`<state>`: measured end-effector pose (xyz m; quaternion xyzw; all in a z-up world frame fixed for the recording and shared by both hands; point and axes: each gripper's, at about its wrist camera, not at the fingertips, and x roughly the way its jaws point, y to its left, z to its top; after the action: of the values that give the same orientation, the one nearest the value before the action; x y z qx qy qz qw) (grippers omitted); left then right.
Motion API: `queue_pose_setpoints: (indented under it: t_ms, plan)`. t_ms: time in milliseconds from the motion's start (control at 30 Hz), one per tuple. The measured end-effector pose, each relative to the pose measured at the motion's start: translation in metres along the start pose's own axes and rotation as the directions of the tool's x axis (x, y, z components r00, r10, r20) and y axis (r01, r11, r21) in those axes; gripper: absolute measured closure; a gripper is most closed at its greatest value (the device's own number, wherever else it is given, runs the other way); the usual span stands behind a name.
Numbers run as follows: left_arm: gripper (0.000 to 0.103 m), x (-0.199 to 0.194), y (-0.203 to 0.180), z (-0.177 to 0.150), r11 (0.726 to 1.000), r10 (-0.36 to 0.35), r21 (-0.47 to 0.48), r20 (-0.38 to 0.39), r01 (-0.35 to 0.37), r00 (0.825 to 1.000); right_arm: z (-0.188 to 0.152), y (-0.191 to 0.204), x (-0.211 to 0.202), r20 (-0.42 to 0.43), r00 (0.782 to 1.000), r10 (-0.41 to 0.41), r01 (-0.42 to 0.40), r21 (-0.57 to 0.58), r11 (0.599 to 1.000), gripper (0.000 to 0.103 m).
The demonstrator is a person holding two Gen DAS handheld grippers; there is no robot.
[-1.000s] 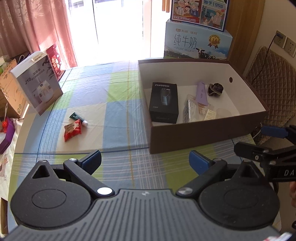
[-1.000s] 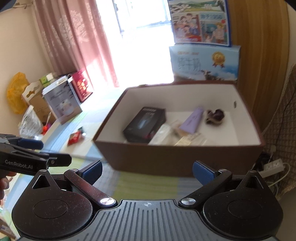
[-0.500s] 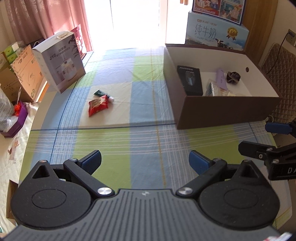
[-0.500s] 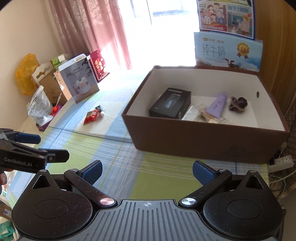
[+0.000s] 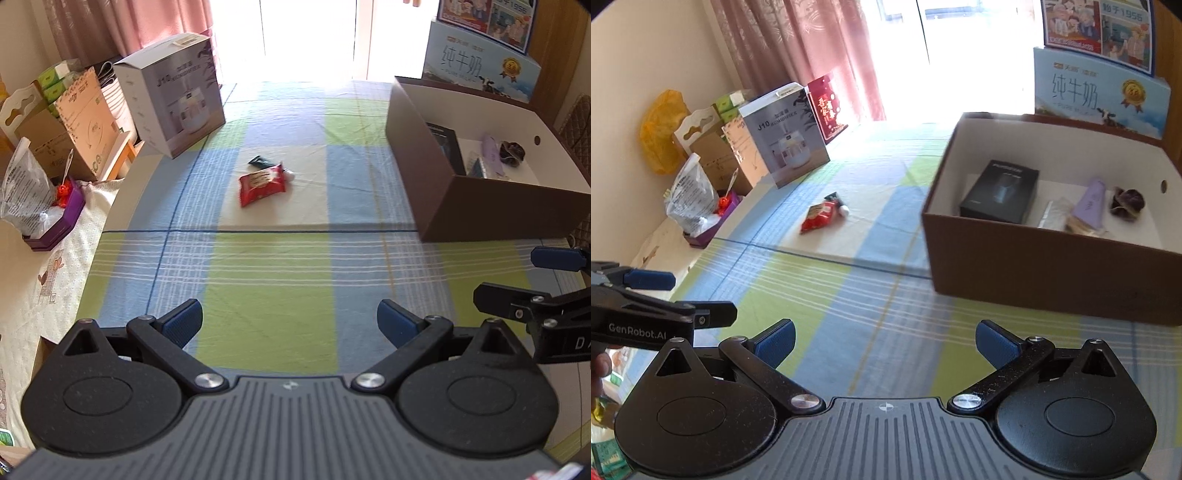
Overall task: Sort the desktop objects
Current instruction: 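Withdraw both grippers from the box toward the red snack packet, then grasp the red snack packet with the left gripper while the right grasps the green lip gel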
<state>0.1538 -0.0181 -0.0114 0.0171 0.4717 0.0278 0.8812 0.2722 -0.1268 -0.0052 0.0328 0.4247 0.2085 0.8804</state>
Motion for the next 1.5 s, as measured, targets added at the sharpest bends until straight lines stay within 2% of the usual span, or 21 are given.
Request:
queue_pose_setpoints:
  t_ms: [167,367,433,567,633,700,833,1200,1500]
  plan:
    - [0.004,0.008,0.024,-0.003,1.0,-0.001,-0.01,-0.009,0.001,1.0,0.002,0.018,0.019,0.002,1.0,0.019,-0.019,0.012,1.0,0.002]
    - [0.004,0.023,0.05,0.001,1.0,-0.004,0.007,0.005,0.004,1.0,0.008,0.039,0.045,0.012,1.0,-0.005,0.005,0.013,1.0,0.004]
    - [0.005,0.03,0.059,0.004,1.0,-0.011,0.021,0.019,0.01,1.0,0.01,0.044,0.054,0.015,1.0,-0.005,0.005,0.015,1.0,0.012]
    - [0.007,0.047,0.072,0.013,0.998,-0.019,0.053,0.045,0.016,0.999,0.019,0.051,0.076,0.027,0.999,-0.035,0.034,0.027,0.999,0.021]
    - [0.008,0.059,0.077,0.019,0.997,-0.023,0.075,0.054,0.018,0.998,0.022,0.053,0.088,0.028,0.998,-0.049,0.048,0.035,0.998,0.033]
    - [0.01,0.069,0.08,0.025,0.995,-0.035,0.1,0.061,0.029,0.998,0.026,0.055,0.099,0.03,0.998,-0.063,0.062,0.038,0.997,0.04]
    - [0.01,0.09,0.084,0.037,0.987,-0.071,0.152,0.079,0.059,0.994,0.033,0.06,0.12,0.031,0.995,-0.092,0.09,0.043,0.995,0.047]
    - [0.016,0.14,0.085,0.071,0.952,-0.128,0.288,0.076,0.101,0.989,0.058,0.057,0.162,0.039,0.986,-0.161,0.159,0.058,0.986,0.05]
    - [0.023,0.173,0.072,0.091,0.897,-0.172,0.426,0.084,0.12,0.982,0.069,0.049,0.188,0.03,0.982,-0.188,0.186,0.071,0.98,0.05]
